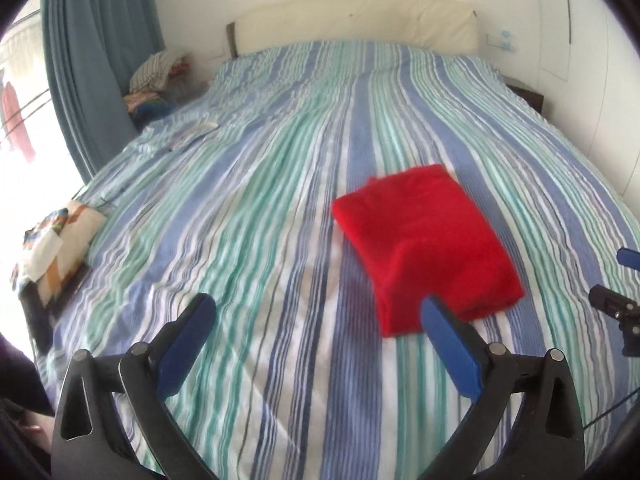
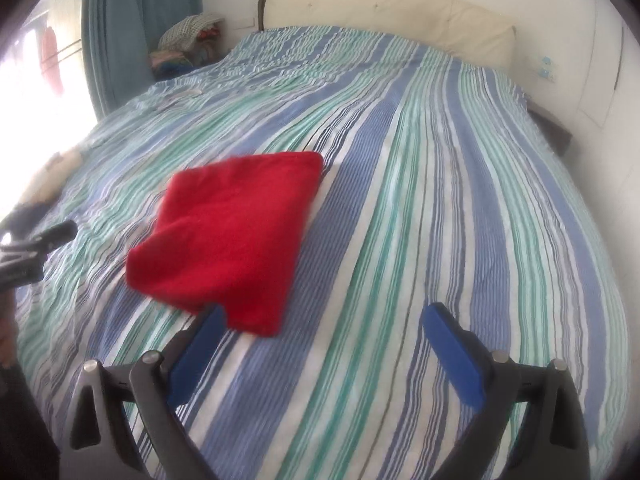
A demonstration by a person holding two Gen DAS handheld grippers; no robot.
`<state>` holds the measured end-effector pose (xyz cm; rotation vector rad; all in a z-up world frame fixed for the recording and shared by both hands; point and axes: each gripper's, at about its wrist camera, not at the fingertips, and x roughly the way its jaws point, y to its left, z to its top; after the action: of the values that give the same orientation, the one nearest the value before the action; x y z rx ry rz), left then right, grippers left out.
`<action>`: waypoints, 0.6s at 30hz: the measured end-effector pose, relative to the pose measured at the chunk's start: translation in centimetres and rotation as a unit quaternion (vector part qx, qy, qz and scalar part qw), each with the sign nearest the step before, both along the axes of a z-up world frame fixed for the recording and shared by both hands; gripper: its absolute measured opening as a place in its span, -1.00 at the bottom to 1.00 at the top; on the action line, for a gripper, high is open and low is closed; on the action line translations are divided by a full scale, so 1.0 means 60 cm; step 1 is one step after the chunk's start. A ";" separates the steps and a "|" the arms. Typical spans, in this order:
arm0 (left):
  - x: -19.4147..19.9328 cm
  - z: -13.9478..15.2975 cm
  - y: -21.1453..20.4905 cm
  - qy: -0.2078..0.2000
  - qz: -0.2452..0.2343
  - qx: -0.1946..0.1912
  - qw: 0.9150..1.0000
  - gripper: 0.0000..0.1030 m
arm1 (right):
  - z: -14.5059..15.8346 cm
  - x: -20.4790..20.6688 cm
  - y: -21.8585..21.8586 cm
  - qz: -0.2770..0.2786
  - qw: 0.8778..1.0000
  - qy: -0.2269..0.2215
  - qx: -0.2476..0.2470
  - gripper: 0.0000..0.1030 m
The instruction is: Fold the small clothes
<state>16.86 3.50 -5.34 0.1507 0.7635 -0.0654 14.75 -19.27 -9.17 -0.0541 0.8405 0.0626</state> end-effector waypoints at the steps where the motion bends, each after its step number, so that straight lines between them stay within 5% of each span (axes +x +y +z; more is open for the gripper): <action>1: -0.010 0.009 -0.004 0.000 0.002 -0.003 1.000 0.99 | 0.002 -0.025 0.002 -0.001 1.000 -0.001 0.006 0.91; 9: -0.106 0.054 -0.030 -0.011 0.016 0.024 1.000 0.99 | 0.056 -0.169 0.050 0.009 0.999 -0.033 0.019 0.91; 18: -0.163 0.063 -0.036 0.027 -0.001 0.003 1.000 0.99 | 0.104 -0.221 0.076 0.015 0.999 -0.024 0.043 0.99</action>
<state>7.09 1.35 -1.58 0.1563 0.8182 -0.0692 1.46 -14.70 -2.95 0.0121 0.7893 0.1245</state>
